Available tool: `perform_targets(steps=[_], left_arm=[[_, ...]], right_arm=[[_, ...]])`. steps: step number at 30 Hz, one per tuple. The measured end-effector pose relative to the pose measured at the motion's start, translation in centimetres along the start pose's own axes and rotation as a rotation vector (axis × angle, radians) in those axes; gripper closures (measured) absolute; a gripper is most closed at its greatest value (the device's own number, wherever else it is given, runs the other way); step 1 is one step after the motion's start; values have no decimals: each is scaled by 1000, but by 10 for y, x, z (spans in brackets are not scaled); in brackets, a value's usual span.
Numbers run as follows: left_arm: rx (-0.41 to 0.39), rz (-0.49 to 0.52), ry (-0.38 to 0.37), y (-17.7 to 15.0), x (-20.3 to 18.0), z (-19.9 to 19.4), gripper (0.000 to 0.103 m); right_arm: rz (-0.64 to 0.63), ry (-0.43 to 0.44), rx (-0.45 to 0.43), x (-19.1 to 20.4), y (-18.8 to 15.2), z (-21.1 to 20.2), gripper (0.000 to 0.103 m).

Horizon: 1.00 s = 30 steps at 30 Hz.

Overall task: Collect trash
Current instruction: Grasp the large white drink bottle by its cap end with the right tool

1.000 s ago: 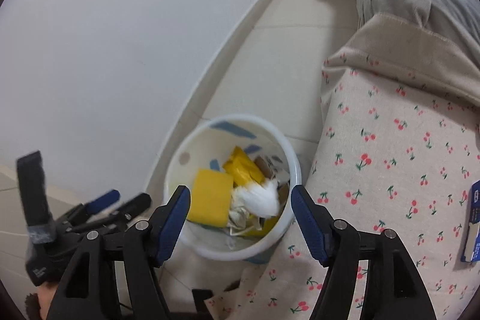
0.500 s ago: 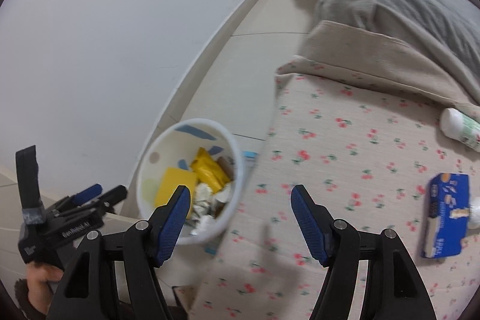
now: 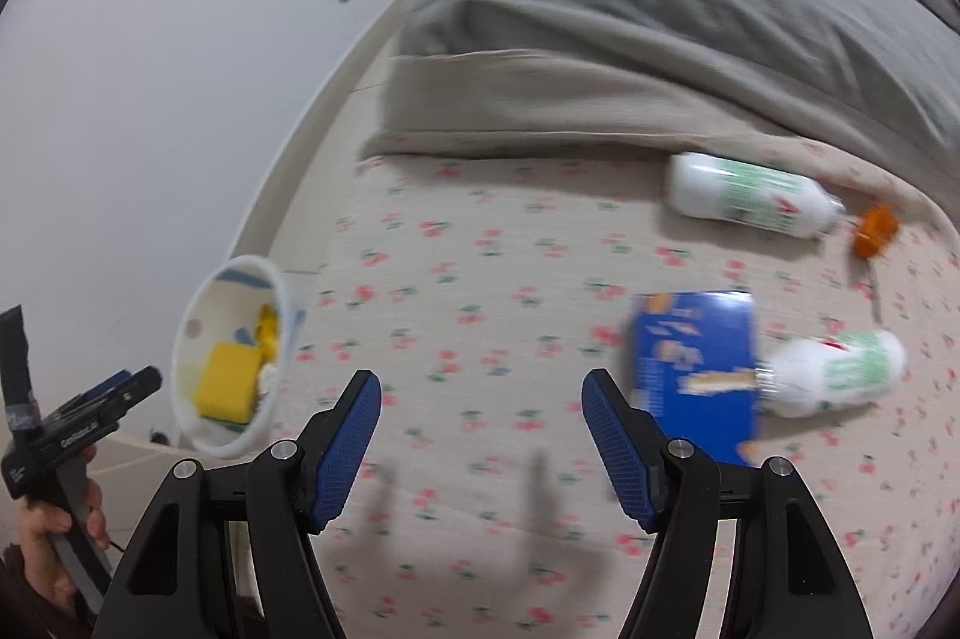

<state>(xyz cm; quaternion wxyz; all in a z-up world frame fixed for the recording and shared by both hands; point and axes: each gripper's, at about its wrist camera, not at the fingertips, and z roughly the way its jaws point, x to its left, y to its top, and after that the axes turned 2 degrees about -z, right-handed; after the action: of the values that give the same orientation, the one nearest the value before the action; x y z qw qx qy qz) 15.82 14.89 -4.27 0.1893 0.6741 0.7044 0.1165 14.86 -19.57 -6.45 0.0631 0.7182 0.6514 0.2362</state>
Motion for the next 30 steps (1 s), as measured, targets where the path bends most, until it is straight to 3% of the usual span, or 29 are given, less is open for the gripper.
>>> perform_targets(steps=[8,13,25,30], left_arm=[[13,51,1,1,-27,5,17],[21,77,0,2,-43,8,17],[30,115,-14,1,-75,8,17],[35,132,-22,0,-88,8,17]], right_arm=[[178,-111,-6,-75,-2,-15,32],[316,-117,12,-116,-6,-18,32],[479,-159,23,-159,-4,-4,32],[543,-137,55,-174,-8,8,32]])
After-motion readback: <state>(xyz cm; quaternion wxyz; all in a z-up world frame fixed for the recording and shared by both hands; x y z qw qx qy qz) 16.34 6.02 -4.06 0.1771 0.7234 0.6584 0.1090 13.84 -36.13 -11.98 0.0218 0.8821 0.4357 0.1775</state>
